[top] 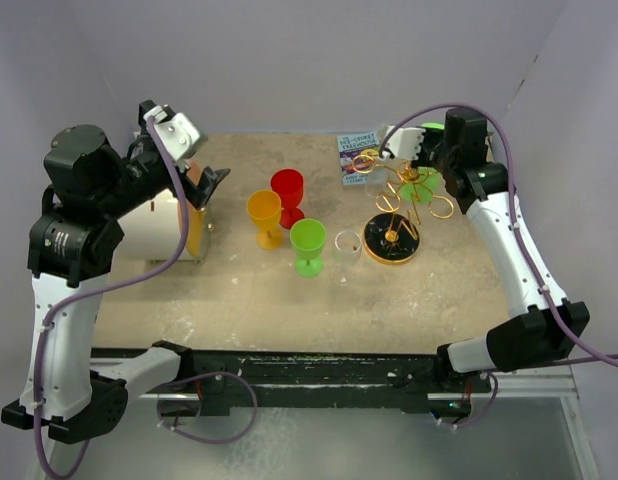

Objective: Place the wine glass upside down on the wine glass rack

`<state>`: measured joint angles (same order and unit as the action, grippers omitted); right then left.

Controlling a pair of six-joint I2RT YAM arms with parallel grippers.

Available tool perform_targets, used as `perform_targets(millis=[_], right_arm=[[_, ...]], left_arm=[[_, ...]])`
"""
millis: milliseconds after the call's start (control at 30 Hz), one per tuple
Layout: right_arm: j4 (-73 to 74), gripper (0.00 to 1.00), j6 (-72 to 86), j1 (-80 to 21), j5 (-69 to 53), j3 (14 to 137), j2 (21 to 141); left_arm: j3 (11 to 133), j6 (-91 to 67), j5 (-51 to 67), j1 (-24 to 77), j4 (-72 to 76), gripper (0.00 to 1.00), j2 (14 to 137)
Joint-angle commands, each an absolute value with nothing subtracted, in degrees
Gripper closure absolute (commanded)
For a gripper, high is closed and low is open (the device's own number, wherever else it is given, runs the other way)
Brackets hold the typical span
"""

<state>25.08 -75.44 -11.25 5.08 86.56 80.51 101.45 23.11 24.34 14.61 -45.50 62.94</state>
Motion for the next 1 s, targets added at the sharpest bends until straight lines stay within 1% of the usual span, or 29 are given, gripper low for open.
perform_targets(millis=[0,333,767,967], right_arm=[[21.7,0.97,-72.3,-11.3,6.8,89.5,79.7],[21.6,0.94,-66.5,-11.3,10.5,90.4,81.2],[20.9,0.93,-64.8,-11.3,14.1,92.0,84.3],[21.7,0.9,-63.2,-11.3,15.4,92.5,85.1]], left_arm=[[102.3,22.2,26.0,13.9,-43.8,0.01,61.6],[101.7,22.5,26.3,13.3,-44.2,0.01,60.3],[101.4,22.5,27.0,12.9,-44.3,0.01,59.9],[101.3,22.5,27.1,12.8,-44.4,0.01,59.9]])
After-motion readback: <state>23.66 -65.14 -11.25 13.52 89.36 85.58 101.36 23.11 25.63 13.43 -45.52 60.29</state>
